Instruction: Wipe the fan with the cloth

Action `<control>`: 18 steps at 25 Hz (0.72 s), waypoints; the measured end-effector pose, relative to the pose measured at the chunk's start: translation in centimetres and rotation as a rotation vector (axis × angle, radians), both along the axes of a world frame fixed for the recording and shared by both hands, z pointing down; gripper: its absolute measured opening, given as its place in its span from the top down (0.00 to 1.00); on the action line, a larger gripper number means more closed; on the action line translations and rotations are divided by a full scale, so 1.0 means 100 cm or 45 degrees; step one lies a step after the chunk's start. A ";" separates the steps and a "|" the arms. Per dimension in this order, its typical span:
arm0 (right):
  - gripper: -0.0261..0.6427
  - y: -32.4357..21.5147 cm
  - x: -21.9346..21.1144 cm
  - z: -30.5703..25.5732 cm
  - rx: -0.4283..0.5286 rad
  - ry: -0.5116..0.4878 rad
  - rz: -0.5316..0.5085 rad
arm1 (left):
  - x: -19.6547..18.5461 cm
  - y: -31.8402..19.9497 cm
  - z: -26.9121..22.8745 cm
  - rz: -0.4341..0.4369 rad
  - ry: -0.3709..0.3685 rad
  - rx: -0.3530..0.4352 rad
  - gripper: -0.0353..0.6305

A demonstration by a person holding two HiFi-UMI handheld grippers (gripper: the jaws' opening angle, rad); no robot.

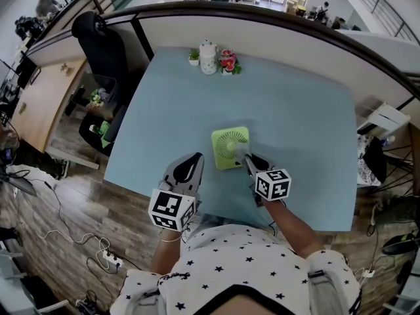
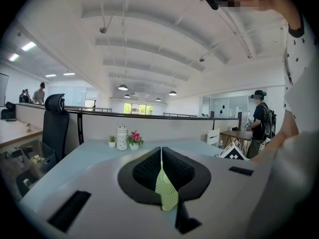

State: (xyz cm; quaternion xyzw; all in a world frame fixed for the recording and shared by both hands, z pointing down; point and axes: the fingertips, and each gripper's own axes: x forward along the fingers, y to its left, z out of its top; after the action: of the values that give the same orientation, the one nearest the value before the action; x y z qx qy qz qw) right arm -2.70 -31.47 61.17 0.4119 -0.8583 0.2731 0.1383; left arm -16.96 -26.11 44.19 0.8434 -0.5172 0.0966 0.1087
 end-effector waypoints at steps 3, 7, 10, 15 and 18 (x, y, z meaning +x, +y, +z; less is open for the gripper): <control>0.91 0.007 -0.020 -0.001 -0.004 -0.019 -0.068 | -0.003 0.002 0.001 -0.009 -0.001 -0.001 0.90; 0.91 0.023 -0.048 0.006 -0.019 0.001 -0.181 | -0.015 0.008 0.000 -0.047 -0.002 0.000 0.90; 0.91 0.035 -0.065 0.013 -0.040 0.019 -0.261 | -0.025 0.014 -0.001 -0.085 -0.004 0.002 0.90; 0.91 0.048 -0.081 0.032 -0.090 0.057 -0.350 | -0.035 0.019 0.001 -0.124 -0.004 -0.005 0.90; 0.91 0.047 -0.076 0.037 -0.092 0.078 -0.333 | -0.039 0.023 0.003 -0.135 -0.004 -0.009 0.90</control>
State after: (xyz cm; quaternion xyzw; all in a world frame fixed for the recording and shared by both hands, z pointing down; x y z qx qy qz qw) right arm -10.32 -26.76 64.91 0.2995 -0.8895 0.2709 0.2138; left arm -20.83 -23.79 44.49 0.8144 -0.5608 0.0938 0.1157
